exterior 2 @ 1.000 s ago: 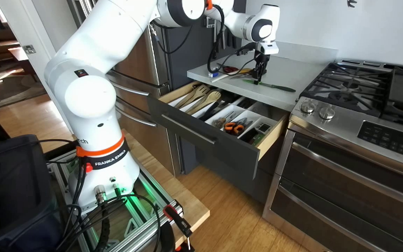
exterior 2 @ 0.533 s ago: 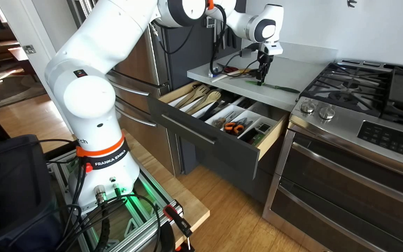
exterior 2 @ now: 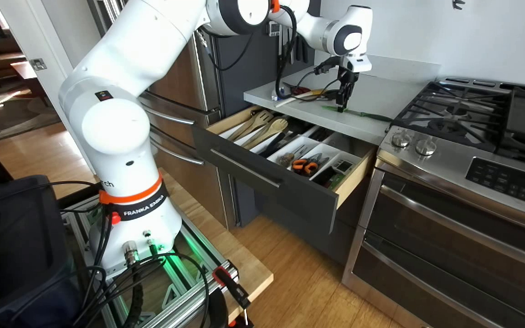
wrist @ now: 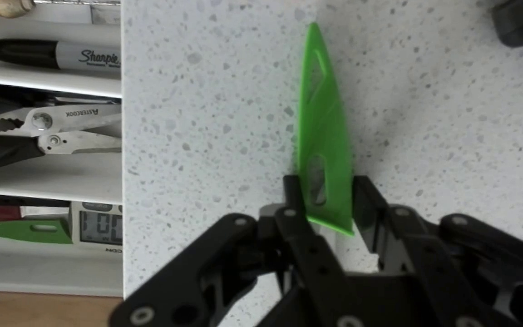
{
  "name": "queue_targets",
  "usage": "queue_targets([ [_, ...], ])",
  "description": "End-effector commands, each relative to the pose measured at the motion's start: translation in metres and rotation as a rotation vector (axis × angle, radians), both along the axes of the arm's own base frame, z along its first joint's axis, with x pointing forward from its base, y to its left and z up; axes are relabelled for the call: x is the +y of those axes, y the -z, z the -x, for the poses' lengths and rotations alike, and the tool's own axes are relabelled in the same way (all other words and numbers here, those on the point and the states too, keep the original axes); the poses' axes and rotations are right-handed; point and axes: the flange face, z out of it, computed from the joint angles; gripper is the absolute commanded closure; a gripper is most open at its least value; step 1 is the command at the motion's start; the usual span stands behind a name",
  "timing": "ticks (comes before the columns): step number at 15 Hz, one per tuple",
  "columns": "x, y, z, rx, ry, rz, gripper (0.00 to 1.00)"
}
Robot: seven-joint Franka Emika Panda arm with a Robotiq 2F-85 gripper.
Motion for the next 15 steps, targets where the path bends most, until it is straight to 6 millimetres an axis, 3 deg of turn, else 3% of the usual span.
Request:
queue_targets([
  [1,-0.011,-0.001,0.005,-0.003,-0.009,-0.004,0.92],
  [15,-0.048,-0.002,0.007,-0.006,-0.001,-0.009,0.92],
])
